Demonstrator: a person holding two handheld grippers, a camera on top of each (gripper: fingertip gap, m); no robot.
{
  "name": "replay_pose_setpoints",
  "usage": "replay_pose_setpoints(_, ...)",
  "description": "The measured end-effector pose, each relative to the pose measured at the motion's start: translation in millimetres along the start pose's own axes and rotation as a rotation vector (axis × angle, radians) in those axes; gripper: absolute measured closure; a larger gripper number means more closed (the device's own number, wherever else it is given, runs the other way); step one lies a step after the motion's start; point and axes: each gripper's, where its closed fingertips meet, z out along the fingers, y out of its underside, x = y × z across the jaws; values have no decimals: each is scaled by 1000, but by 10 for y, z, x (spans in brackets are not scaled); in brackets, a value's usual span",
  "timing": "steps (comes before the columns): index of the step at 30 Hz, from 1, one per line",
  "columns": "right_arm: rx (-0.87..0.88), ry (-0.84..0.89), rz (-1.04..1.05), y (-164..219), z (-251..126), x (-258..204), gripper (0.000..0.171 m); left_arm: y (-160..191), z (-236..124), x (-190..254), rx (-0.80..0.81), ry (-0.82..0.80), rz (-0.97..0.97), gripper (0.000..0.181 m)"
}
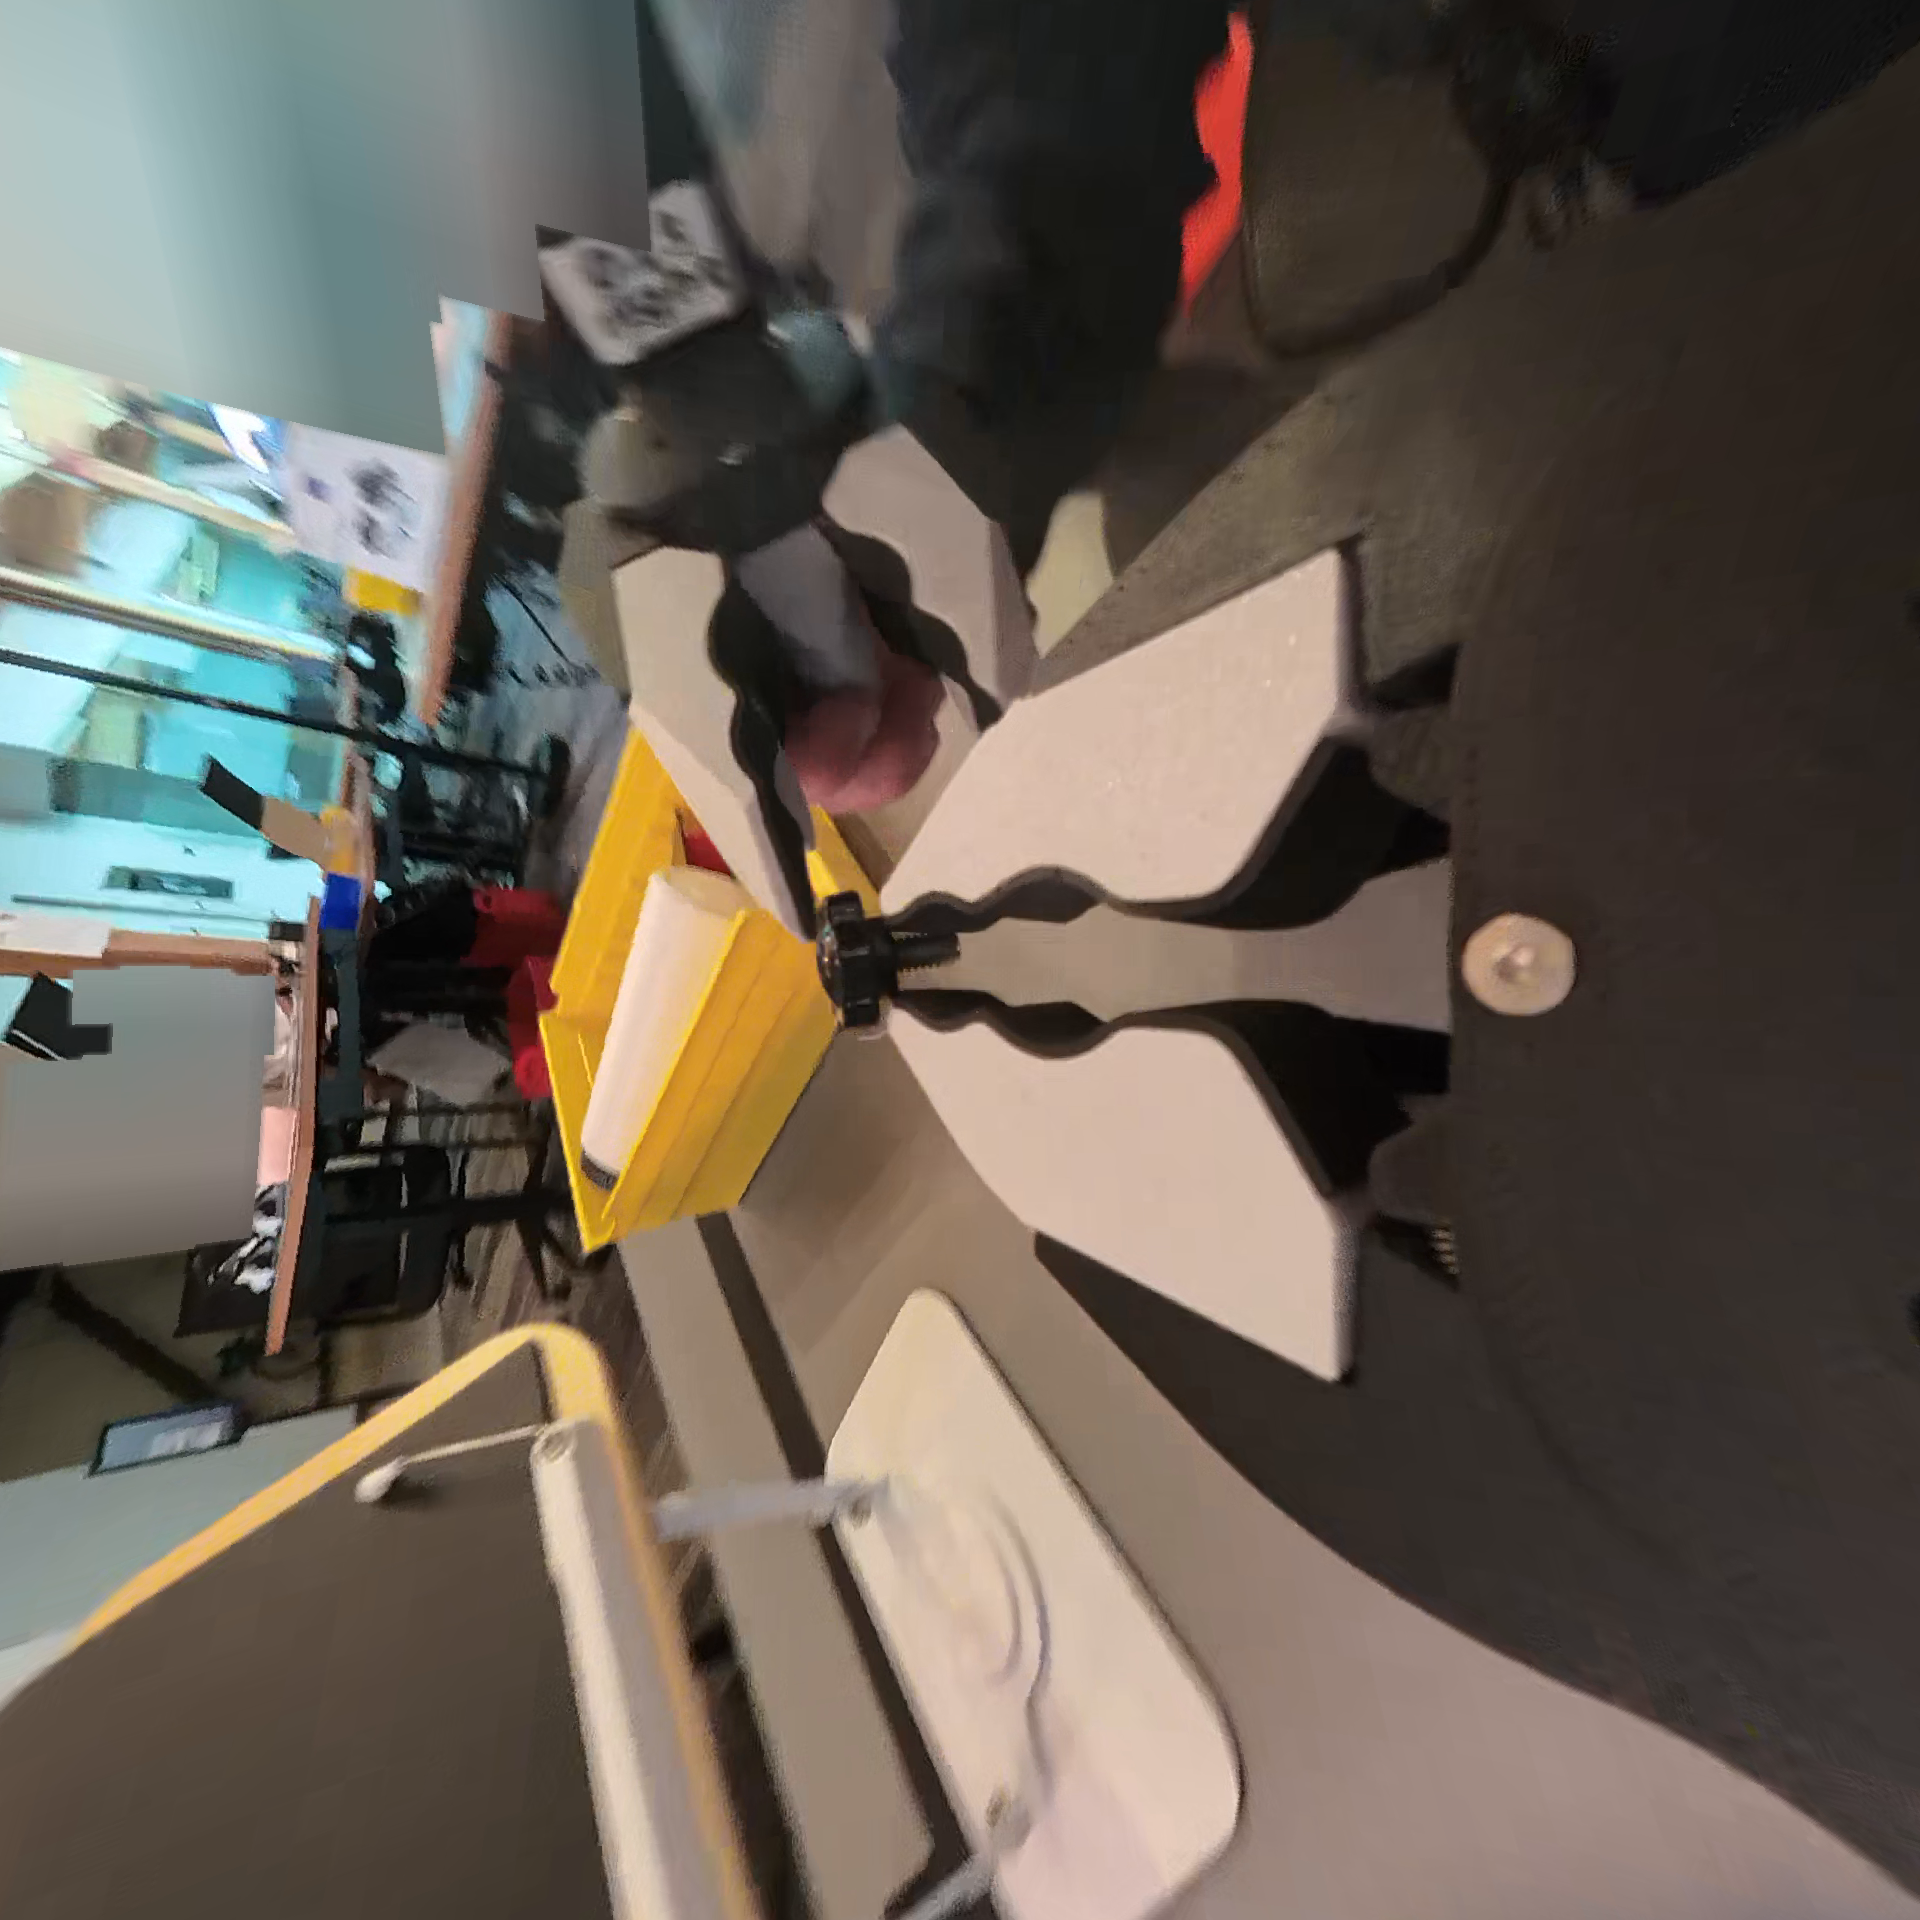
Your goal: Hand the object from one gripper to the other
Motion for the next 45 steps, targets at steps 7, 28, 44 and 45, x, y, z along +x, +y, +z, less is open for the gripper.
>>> replay_pose_setpoints(7, 228, -289, 764, -142, -113, 104, 126, -100, -45, 26, -96, -183, 636, 171)
replay_pose_setpoints(28, 454, -672, 1200, -404, -111, -16, 147, -132, 6, 258, -56, -229, 1131, 176)
replay_pose_setpoints(44, 525, -695, 1192, -453, -178, 26, 151, -192, 25, 310, -6, -265, 1222, 175)
replay_pose_setpoints(45, 529, -697, 1195, -455, -182, 26, 151, -193, 25, 314, -4, -267, 1223, 175)
